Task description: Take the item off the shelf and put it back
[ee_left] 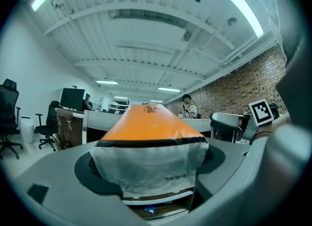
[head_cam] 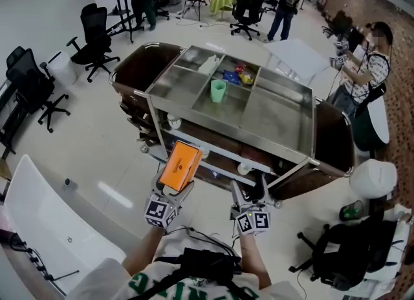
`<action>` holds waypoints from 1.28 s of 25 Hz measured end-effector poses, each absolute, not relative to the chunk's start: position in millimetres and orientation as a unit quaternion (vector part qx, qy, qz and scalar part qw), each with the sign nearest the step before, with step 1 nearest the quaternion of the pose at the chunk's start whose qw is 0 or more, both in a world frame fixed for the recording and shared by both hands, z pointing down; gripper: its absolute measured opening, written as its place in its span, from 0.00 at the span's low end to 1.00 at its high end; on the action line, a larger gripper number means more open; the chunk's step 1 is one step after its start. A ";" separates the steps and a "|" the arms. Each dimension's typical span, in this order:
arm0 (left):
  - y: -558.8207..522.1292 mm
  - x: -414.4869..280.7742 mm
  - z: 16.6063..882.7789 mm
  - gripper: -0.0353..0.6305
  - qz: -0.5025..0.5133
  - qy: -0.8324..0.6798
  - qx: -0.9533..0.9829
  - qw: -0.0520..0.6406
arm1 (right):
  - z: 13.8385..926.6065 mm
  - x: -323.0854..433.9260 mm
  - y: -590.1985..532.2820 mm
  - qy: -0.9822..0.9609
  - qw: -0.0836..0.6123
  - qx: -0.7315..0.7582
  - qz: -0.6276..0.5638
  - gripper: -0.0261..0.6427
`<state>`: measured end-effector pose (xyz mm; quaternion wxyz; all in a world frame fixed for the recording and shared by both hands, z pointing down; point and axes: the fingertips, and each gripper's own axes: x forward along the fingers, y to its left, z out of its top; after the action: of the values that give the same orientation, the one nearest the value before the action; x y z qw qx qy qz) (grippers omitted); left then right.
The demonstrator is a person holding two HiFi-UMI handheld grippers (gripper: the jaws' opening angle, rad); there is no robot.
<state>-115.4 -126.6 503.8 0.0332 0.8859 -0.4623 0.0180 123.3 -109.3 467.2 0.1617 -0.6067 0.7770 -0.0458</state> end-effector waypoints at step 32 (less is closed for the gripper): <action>-130.0 -44.1 674.3 0.68 0.160 -0.417 0.889 0.100 | 579.6 159.5 -116.9 0.772 0.086 -0.621 -0.110 0.74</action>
<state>-44.1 -130.0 674.3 0.0995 0.8891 -0.4171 0.1598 159.5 -116.9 579.6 0.0855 -0.6205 0.7718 -0.1096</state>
